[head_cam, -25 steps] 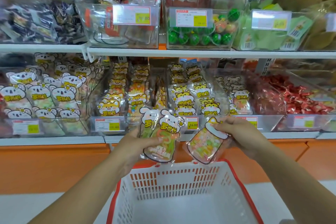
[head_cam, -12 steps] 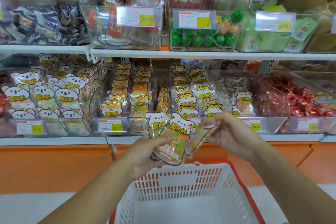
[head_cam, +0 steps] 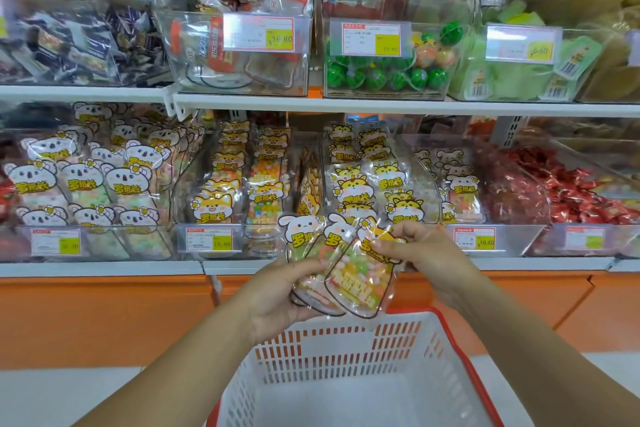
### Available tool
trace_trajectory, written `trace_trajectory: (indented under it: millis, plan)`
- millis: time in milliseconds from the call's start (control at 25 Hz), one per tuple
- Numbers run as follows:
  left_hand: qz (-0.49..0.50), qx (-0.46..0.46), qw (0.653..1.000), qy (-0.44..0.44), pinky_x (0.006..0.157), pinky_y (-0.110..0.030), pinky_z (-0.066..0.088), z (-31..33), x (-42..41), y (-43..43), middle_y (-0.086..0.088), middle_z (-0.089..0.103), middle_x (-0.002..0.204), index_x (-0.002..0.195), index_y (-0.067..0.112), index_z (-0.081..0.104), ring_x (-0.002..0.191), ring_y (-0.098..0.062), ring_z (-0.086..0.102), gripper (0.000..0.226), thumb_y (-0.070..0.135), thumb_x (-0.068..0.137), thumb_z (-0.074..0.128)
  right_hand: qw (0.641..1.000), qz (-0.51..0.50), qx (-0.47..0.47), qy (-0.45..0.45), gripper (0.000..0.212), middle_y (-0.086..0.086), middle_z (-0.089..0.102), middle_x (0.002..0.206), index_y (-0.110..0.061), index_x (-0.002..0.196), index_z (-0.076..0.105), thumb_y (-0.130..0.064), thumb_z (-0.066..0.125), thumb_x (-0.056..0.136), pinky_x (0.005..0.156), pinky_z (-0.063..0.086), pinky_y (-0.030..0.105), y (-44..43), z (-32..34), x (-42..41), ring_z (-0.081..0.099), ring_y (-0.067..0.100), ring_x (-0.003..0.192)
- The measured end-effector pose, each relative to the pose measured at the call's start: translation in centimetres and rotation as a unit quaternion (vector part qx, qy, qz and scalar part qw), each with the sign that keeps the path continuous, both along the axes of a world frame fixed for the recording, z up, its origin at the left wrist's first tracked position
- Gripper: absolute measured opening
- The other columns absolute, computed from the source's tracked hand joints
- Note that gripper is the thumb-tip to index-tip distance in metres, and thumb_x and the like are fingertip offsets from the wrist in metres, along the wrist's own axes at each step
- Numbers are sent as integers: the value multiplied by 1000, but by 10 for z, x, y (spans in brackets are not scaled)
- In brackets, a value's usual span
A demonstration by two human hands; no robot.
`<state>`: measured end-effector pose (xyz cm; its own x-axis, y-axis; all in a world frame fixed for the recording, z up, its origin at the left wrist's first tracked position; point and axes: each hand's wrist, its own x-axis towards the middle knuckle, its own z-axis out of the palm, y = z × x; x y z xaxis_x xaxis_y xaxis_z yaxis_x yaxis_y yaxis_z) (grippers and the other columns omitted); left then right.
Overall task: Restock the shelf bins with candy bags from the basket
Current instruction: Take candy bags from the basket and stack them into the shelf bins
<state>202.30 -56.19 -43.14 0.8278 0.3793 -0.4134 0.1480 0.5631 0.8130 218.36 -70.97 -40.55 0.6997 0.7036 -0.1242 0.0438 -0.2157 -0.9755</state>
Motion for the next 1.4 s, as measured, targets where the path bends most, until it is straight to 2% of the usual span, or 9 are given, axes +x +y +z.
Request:
trace_trajectory:
  millis: [320, 520, 640, 760, 840, 1000, 1200, 1280, 1400]
  plan:
    - [22, 43, 998, -29, 78, -47, 59, 3, -6, -4, -15, 74, 103, 110, 12, 61, 91, -32, 72, 35, -1, 79, 70, 989, -9, 96, 110, 35, 13, 72, 100, -7, 107, 62, -21, 75, 78, 65, 57, 35, 18, -5, -12, 69, 25, 82]
    - [61, 25, 997, -39, 96, -52, 50, 4, -23, 8, -12, 74, 105, 117, 13, 62, 101, -33, 69, 52, 9, 67, 79, 984, 80, 67, 143, 53, 17, 73, 101, 2, 115, 60, -23, 73, 69, 70, 59, 39, 26, -9, -29, 71, 28, 86]
    - [94, -32, 992, -71, 81, -52, 58, 5, -39, 24, -16, 74, 103, 117, 8, 63, 91, -34, 72, 58, 11, 61, 77, 980, 108, 63, 155, 42, 17, 73, 103, 1, 117, 60, -11, 69, 77, 69, 60, 37, 50, 5, -38, 72, 25, 83]
    - [197, -37, 975, -95, 56, -38, 60, 5, -61, 58, -14, 75, 91, 114, 7, 58, 73, -29, 74, 49, 8, 68, 74, 987, 113, 43, 103, 25, 9, 76, 92, -4, 105, 63, -6, 70, 81, 60, 59, 32, 90, 39, -43, 73, 20, 79]
    - [269, 45, 959, -77, 64, -35, 56, 4, -76, 81, -8, 76, 94, 114, 15, 59, 82, -24, 73, 57, 18, 61, 80, 998, 62, 27, 16, 14, 3, 74, 80, -12, 91, 60, -3, 68, 85, 49, 56, 28, 122, 59, -35, 72, 15, 67]
    - [315, 124, 938, -77, 70, -34, 50, 12, -94, 106, 4, 76, 90, 104, 24, 61, 74, -11, 72, 42, 20, 65, 77, 988, -12, -57, -146, 38, 11, 64, 111, -20, 106, 48, -6, 74, 81, 68, 58, 50, 185, 59, -11, 68, 30, 80]
    - [337, 129, 929, -80, 71, -33, 45, 10, -99, 121, 9, 76, 88, 103, 27, 61, 73, -7, 72, 43, 23, 64, 78, 907, 131, -297, -269, 82, 9, 47, 140, -18, 145, 28, -28, 78, 80, 70, 50, 31, 221, 46, -18, 57, 23, 94]
    - [335, 125, 931, -75, 76, -36, 46, 10, -99, 122, 7, 76, 93, 104, 27, 62, 80, -11, 72, 51, 29, 55, 79, 865, 131, -357, -328, 91, 12, 45, 141, -12, 149, 20, -44, 72, 82, 74, 50, 30, 227, 42, -18, 57, 25, 103]
    - [325, 125, 935, -72, 83, -42, 47, 10, -99, 121, 7, 75, 100, 112, 27, 60, 91, -15, 71, 66, 35, 49, 82, 887, 75, -375, -259, 97, 16, 52, 124, 0, 143, 20, -46, 75, 78, 78, 59, 41, 235, 32, -21, 64, 30, 98]
